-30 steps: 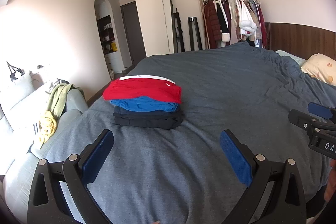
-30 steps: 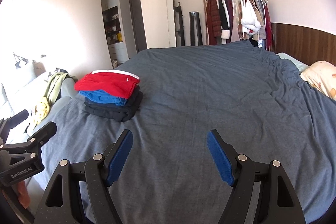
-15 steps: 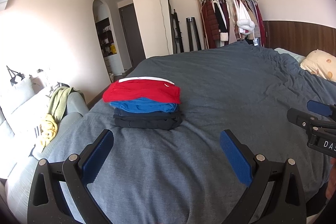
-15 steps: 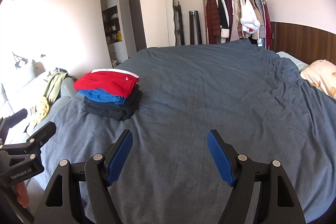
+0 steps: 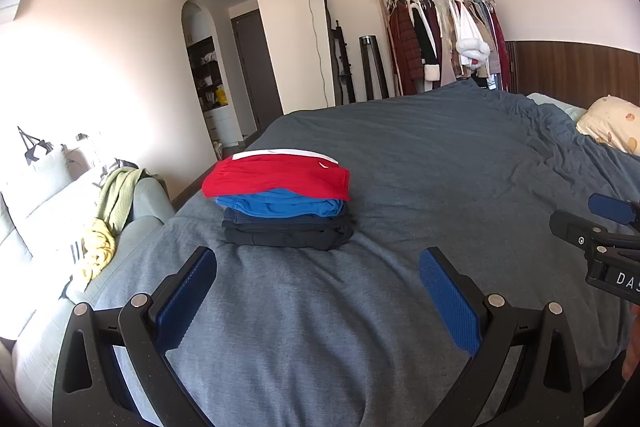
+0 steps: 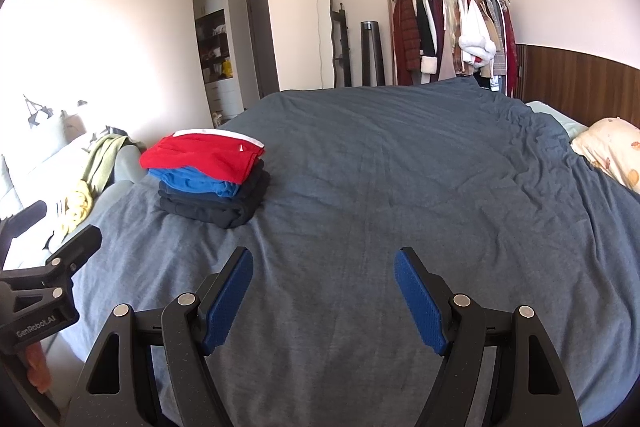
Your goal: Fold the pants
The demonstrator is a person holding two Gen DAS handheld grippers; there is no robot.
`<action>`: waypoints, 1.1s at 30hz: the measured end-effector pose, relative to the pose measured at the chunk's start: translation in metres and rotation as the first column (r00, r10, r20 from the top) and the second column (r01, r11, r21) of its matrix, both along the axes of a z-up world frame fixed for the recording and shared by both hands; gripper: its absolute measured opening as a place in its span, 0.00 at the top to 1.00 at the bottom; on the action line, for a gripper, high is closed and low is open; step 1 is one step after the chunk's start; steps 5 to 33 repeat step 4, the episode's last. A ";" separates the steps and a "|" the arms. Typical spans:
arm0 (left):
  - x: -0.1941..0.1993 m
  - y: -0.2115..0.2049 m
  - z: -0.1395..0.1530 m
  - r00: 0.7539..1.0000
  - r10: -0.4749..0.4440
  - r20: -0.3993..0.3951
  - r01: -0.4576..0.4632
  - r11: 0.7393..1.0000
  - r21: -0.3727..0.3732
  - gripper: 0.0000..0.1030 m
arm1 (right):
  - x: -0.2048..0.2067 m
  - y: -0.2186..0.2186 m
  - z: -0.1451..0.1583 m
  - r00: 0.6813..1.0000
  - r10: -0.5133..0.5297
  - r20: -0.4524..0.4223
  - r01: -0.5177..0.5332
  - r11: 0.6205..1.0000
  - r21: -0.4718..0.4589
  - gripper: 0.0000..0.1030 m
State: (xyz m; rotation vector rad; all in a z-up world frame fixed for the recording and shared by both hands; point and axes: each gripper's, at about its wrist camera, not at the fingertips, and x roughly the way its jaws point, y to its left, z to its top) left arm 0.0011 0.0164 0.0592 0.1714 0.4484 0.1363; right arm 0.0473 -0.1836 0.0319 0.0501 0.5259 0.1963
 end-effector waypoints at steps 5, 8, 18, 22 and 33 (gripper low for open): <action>0.000 0.000 0.000 1.000 0.004 0.001 -0.004 1.000 0.000 0.00 | 0.001 -0.001 0.000 1.000 0.000 -0.003 0.000 1.000 -0.001 0.28; 0.000 0.000 0.000 1.000 0.004 0.001 -0.004 1.000 0.000 0.00 | 0.001 -0.001 0.000 1.000 0.000 -0.003 0.000 1.000 -0.001 0.28; 0.000 0.000 0.000 1.000 0.004 0.001 -0.004 1.000 0.000 0.00 | 0.001 -0.001 0.000 1.000 0.000 -0.003 0.000 1.000 -0.001 0.28; 0.000 0.000 0.000 1.000 0.004 0.001 -0.004 1.000 0.000 0.00 | 0.001 -0.001 0.000 1.000 0.000 -0.003 0.000 1.000 -0.001 0.28; 0.000 0.000 0.000 1.000 0.004 0.001 -0.004 1.000 0.000 0.00 | 0.001 -0.001 0.000 1.000 0.000 -0.003 0.000 1.000 -0.001 0.28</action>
